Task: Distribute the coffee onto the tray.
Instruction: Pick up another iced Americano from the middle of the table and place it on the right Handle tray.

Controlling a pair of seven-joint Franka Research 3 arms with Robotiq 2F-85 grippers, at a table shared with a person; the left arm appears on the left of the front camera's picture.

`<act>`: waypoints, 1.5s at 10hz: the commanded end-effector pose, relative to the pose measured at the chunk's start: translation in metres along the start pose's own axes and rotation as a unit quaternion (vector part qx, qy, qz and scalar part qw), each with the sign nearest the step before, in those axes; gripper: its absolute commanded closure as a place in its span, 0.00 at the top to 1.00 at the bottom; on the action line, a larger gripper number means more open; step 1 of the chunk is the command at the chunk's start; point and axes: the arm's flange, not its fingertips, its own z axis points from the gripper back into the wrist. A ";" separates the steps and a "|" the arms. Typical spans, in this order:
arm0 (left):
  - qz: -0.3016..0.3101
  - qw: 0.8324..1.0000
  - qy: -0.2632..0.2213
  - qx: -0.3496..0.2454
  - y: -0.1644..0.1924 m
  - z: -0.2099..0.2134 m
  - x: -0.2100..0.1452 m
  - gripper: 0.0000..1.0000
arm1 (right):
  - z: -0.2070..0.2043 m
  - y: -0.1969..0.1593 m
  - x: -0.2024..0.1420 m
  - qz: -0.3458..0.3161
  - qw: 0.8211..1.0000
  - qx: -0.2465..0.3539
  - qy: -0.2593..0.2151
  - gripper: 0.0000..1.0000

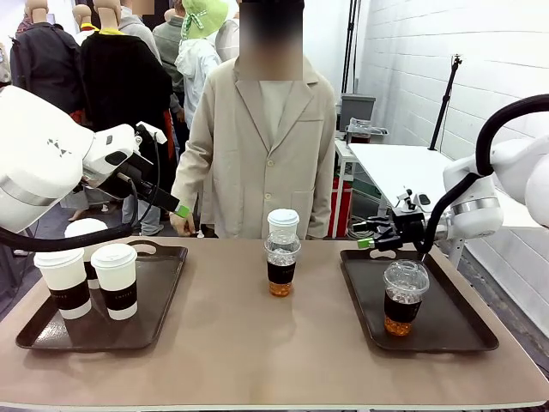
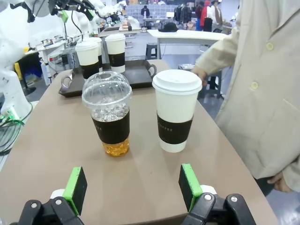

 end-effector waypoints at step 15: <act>0.007 1.000 -0.004 -0.009 0.002 -0.001 0.000 1.00 | -0.050 0.003 -0.009 0.004 0.998 0.065 0.018 1.00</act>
